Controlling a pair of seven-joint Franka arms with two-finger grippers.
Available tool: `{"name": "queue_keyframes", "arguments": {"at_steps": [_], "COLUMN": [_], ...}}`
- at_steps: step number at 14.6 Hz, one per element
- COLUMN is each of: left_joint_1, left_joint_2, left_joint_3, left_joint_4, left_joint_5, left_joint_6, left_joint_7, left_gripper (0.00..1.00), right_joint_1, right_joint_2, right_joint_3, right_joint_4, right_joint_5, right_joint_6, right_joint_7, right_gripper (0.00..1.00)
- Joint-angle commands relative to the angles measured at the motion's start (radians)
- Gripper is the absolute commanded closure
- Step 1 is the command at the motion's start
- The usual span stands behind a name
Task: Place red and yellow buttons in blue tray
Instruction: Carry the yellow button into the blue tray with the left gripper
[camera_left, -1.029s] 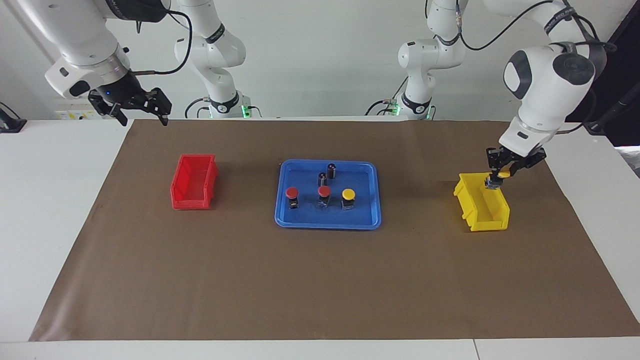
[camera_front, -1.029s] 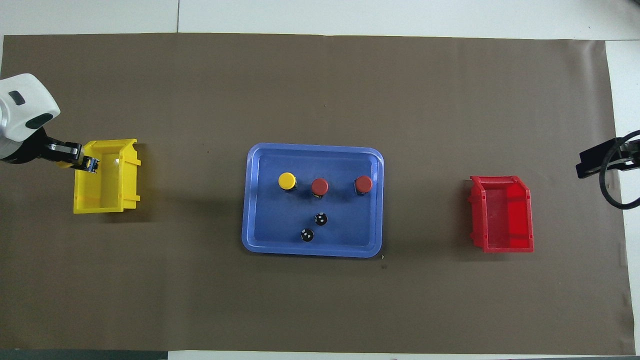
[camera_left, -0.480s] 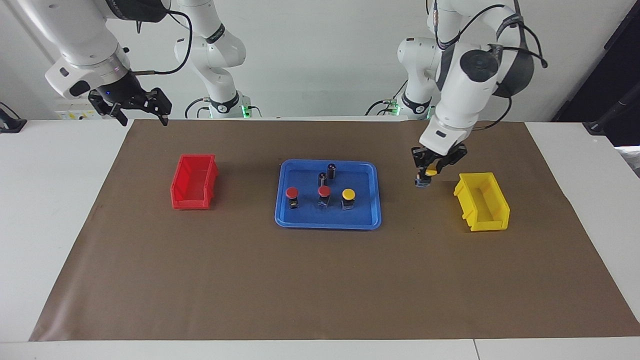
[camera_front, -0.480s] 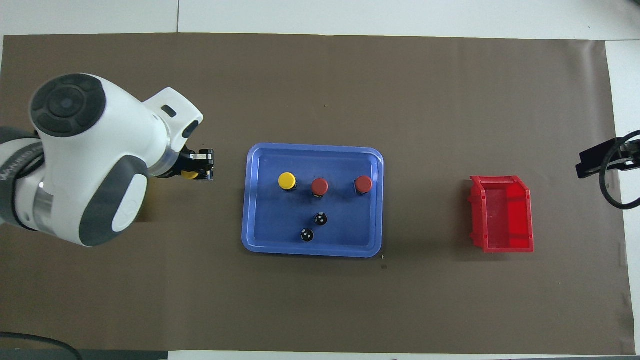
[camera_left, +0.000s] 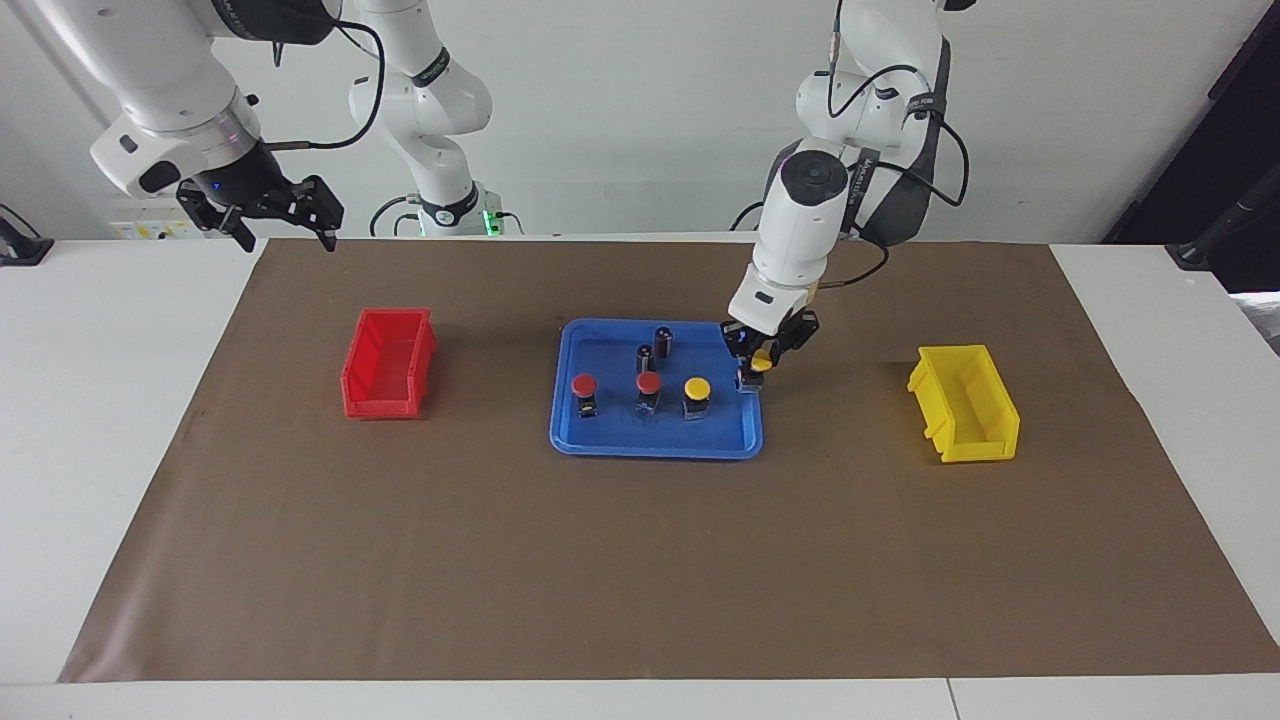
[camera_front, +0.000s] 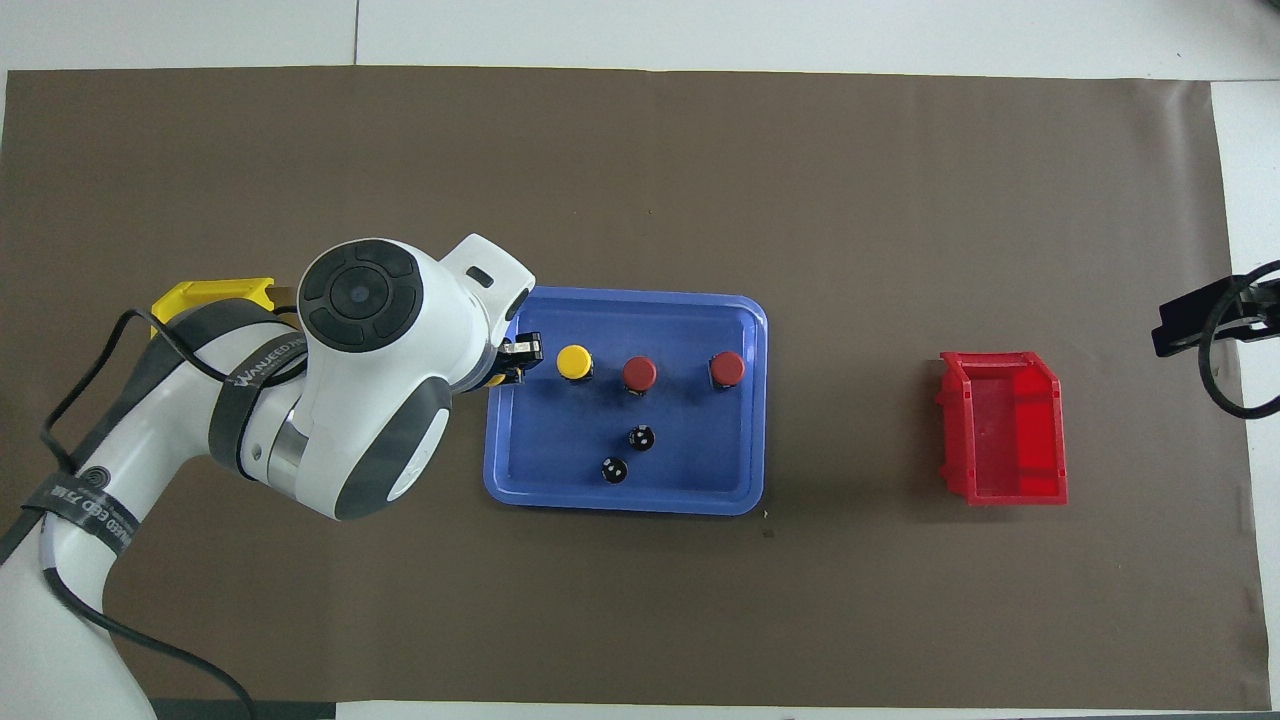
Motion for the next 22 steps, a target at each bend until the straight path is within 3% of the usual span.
{"name": "queue_keyframes", "arguments": {"at_steps": [1,5,9,10,11,13,15,19,22], "left_joint_1": [-0.031,-0.029,-0.032,-0.031,-0.029,-0.029,-0.031,-0.012,0.066], "left_joint_2": [0.034,0.034,0.081,0.088,0.091,0.091,0.091,0.069,0.014], "left_joint_3": [0.019,0.017,0.017,0.017,0.017,0.019,0.02,0.026,0.028], "left_joint_4": [-0.006,-0.016,-0.018,-0.018,-0.018,-0.016,-0.006,0.023,0.049], "left_joint_5": [-0.019,-0.019,-0.019,-0.019,-0.019,-0.019,-0.017,-0.011,-0.011], "left_joint_6": [0.055,0.066,0.114,0.127,0.128,0.125,0.106,-0.012,-0.113], "left_joint_7": [-0.028,-0.02,-0.026,-0.019,-0.013,-0.014,-0.014,0.048,0.174], "left_gripper": [0.99,0.99,0.99,0.92,0.73,0.21,0.01,0.0,0.0], "right_joint_1": [-0.014,-0.012,-0.012,-0.012,-0.011,-0.014,-0.014,-0.012,-0.012], "right_joint_2": [-0.014,-0.014,-0.014,-0.014,-0.014,-0.014,-0.014,-0.014,-0.014], "right_joint_3": [0.008,0.008,0.008,0.009,0.009,0.008,0.008,0.008,0.008], "right_joint_4": [-0.017,-0.017,-0.017,-0.016,-0.017,-0.017,-0.017,-0.017,-0.017], "right_joint_5": [0.003,0.003,0.003,0.003,0.003,0.003,0.003,0.003,0.003], "right_joint_6": [0.015,0.015,0.015,0.015,0.015,0.015,0.015,0.015,0.015], "right_joint_7": [-0.021,-0.021,-0.021,-0.02,-0.02,-0.021,-0.021,-0.021,-0.021], "right_gripper": [0.0,0.0,0.0,0.0,0.0,0.0,0.0,0.0,0.0]}}
